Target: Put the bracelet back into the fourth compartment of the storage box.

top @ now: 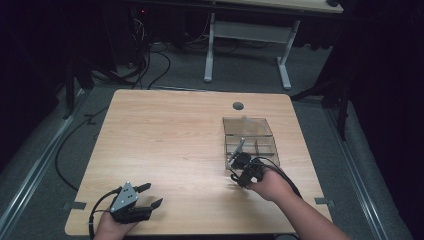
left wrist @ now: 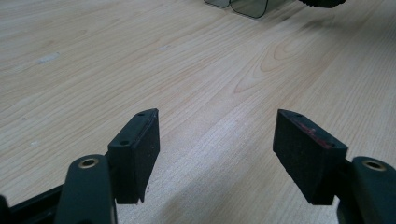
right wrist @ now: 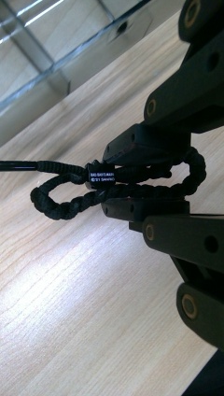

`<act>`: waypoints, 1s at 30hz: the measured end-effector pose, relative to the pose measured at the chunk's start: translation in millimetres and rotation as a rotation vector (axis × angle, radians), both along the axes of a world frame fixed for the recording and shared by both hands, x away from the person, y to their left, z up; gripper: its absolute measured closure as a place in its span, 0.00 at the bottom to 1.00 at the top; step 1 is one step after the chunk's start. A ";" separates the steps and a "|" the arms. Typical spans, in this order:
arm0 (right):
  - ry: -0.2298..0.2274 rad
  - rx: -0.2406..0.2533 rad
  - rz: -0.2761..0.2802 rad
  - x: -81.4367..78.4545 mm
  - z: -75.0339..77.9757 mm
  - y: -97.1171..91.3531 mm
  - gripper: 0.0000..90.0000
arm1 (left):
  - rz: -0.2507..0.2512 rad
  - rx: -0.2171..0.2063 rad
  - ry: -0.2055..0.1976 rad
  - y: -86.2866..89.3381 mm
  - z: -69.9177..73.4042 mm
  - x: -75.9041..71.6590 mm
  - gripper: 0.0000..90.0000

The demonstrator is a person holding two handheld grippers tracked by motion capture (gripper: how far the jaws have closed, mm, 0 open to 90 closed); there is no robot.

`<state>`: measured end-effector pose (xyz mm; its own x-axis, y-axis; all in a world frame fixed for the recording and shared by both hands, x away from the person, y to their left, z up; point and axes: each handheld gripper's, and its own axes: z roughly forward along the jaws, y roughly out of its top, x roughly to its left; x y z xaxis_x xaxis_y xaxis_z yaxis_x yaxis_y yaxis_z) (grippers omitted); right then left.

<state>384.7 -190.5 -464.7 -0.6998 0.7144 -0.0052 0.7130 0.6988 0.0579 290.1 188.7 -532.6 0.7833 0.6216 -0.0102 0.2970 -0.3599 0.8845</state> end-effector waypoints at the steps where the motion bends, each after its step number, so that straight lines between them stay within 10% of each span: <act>1: 0.000 0.007 -0.005 0.1 1.1 -1.7 0.82 | -0.001 -0.001 0.001 -0.1 0.0 0.0 0.36; 30: 0.005 0.036 -0.016 14.8 32.5 -12.5 0.82 | -0.006 -0.001 0.003 0.3 0.1 0.2 0.36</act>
